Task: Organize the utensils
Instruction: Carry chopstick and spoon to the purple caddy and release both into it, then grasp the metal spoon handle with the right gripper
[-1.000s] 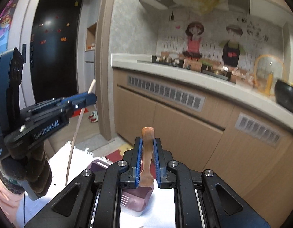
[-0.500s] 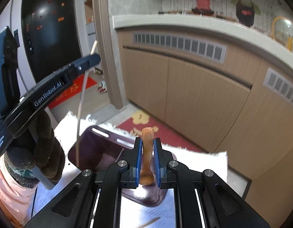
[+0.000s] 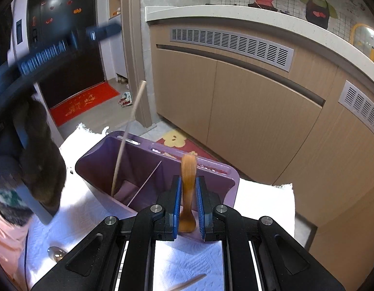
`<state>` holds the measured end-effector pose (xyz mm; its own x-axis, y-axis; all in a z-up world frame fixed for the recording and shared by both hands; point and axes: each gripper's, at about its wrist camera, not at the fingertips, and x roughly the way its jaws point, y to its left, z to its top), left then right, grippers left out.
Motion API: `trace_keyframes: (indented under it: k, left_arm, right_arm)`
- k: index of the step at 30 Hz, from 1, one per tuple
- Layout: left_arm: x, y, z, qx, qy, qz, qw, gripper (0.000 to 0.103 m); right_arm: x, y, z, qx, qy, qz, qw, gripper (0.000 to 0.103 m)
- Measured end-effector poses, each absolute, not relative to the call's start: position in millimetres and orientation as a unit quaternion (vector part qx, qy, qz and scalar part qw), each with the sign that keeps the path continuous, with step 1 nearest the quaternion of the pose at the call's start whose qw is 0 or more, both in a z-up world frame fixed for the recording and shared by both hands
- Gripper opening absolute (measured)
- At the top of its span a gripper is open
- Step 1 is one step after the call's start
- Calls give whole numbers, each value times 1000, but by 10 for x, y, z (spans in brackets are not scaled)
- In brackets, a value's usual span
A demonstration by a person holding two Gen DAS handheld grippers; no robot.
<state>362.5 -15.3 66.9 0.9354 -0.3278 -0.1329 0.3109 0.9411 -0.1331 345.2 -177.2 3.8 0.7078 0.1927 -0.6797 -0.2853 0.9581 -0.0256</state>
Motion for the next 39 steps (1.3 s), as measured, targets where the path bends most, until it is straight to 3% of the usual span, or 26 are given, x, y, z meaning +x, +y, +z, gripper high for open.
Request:
trace_keyframes:
  k: [3,4,6,7,12,14,17,27,30,34,39]
  left_arm:
    - [3629,-103,607,-60,111,-168,978,6]
    - [3622,-88,579,-62,127,-167,976,10]
    - [3583,-47,474,-62,175,-165,969,35]
    - [3556,-37,426,-59,195,-164,965,52]
    - [3178,-2,138,-15,279,-167,946,60]
    - [2979,31,33,2,299,-167,940,74]
    - [2669,78,-144,25,320,-166,933,82]
    - [1865,194,-642,61,376,-168,909,85]
    - [1718,302,-676,41,380,-164,910,86]
    - [1605,432,-625,22,367,-142,919,95]
    - [1523,663,-535,10,366,-106,925,97]
  right_arm:
    - [3423,-1781,58,-59,359,136,922,14]
    - [3397,-1788,62,-57,359,141,921,14]
    - [3349,-1807,65,-57,358,146,921,16]
    - [3331,-1822,67,-59,356,145,921,20]
    - [3080,-1907,24,-50,354,135,924,28]
    - [2943,-1945,-35,-51,357,126,924,31]
    - [2719,-1994,-159,-56,363,114,923,38]
    - [2156,-1907,-789,-33,428,123,895,40]
    - [2043,-1784,-877,-43,434,132,890,40]
    - [2072,-1617,-840,-73,425,142,891,40]
    - [2368,-1416,-855,-100,426,135,889,40]
